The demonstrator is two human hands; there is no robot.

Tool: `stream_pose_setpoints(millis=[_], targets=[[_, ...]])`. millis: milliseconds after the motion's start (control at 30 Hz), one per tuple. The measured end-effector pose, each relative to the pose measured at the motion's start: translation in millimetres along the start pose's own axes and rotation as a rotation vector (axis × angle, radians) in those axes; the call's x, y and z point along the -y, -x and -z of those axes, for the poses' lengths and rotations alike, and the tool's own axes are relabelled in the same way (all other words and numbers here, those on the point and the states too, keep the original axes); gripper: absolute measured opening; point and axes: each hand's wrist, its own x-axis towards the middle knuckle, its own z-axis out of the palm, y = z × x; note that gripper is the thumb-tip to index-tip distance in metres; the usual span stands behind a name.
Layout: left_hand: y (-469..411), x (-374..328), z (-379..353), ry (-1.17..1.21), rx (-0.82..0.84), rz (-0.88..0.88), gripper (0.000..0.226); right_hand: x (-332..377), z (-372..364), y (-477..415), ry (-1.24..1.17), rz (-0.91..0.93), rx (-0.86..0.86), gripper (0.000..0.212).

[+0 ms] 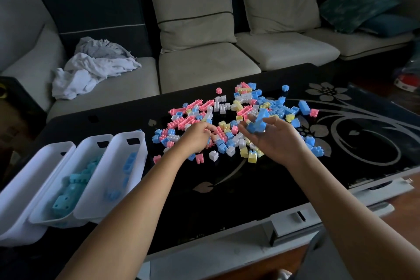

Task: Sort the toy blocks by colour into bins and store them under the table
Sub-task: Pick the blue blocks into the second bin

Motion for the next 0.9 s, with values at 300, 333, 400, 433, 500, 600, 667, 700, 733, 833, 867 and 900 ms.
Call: stream_pose_setpoints(millis=[300,333,400,433,500,600,667,700,733,833,867,900], targets=[[0,2,-30,-0.554,-0.002,-0.189,0.025,-3,12,-8,-0.051,-0.036,-0.194,0.03],[0,1,-30,-0.599,0.056,-0.183,0.031,-3,13,-8,-0.051,-0.039,-0.195,0.032],[1,-1,-29,-0.678,0.126,-0.176,0.038,-4,15,-8,-0.051,-0.043,-0.189,0.033],[1,0,-30,-0.705,0.138,-0.188,0.039,-4,15,-8,-0.05,-0.043,-0.194,0.033],[1,3,-31,-0.72,0.114,-0.212,0.034,-5,15,-9,-0.047,-0.044,-0.208,0.033],[2,8,-29,-0.717,0.084,-0.225,0.029,-5,14,-9,-0.03,-0.044,-0.22,0.031],[2,11,-25,-0.676,0.092,-0.24,0.024,-5,15,-10,-0.024,-0.047,-0.225,0.03],[3,13,-23,-0.617,0.083,-0.243,0.023,-6,16,-10,-0.023,-0.049,-0.229,0.03],[3,14,-22,-0.529,0.054,-0.247,0.024,-6,16,-11,-0.024,-0.048,-0.232,0.03],[9,7,-14,-0.229,-0.148,-0.246,0.035,-7,15,-11,-0.024,-0.035,-0.211,0.032],[13,4,-9,-0.114,-0.196,-0.217,0.037,-8,13,-9,-0.014,-0.043,-0.187,0.033],[18,2,-4,0.013,-0.215,-0.165,0.038,-9,11,-8,0.004,-0.059,-0.158,0.035]])
